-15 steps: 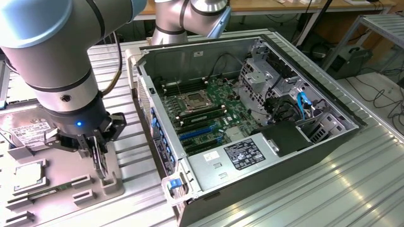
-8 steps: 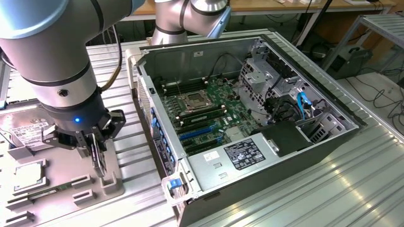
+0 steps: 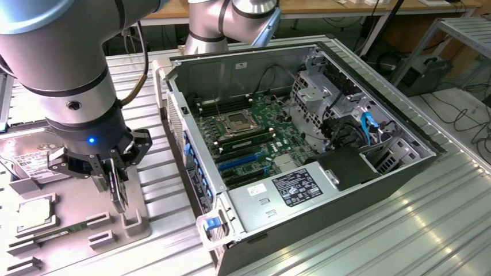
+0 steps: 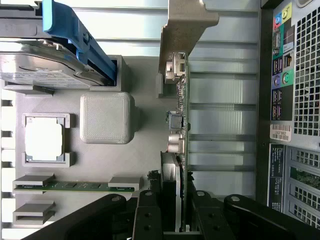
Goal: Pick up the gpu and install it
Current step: 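Pick up the gpu and move the gpu toward the slot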
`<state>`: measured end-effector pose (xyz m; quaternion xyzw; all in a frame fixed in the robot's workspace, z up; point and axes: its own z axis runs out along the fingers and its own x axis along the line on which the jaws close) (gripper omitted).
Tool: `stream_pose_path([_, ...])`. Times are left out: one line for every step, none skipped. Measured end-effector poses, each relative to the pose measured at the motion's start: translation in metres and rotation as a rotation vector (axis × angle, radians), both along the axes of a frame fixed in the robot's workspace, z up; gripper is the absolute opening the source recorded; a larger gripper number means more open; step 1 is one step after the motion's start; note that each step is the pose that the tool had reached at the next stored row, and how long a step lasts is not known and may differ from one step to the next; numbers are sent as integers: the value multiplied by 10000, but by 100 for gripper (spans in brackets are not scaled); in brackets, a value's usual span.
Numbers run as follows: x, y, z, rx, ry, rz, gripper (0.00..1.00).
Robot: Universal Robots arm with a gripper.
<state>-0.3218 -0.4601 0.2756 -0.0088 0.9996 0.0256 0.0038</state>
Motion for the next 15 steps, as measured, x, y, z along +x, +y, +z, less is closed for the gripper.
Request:
stream_pose_path([0, 0, 13, 0, 6, 0, 28])
stream_pose_path([1, 0, 25, 0, 12, 1, 28])
stream_pose_path([1, 0, 38, 1, 18, 0, 28])
stream_pose_path([1, 0, 51, 0, 24, 0, 28])
stream_pose_path([1, 0, 61, 0, 29, 0, 28])
stream_pose_path([2, 0, 73, 0, 33, 1, 28])
stream_pose_path([2, -1, 84, 0, 36, 0, 28])
stream_pose_path([2, -1, 100, 0, 41, 1, 28])
stream_pose_path([2, -1, 114, 0, 46, 1, 28])
stream_pose_path([2, 0, 124, 0, 49, 0, 28])
stream_pose_path([2, -1, 134, 0, 50, 0, 28])
stream_pose_path([2, -1, 142, 0, 52, 0, 28])
stream_pose_path([2, -1, 150, 1, 52, 0, 28])
stream_pose_path([2, -1, 158, 0, 53, 1, 28])
stream_pose_path([1, -1, 169, 0, 54, 0, 28])
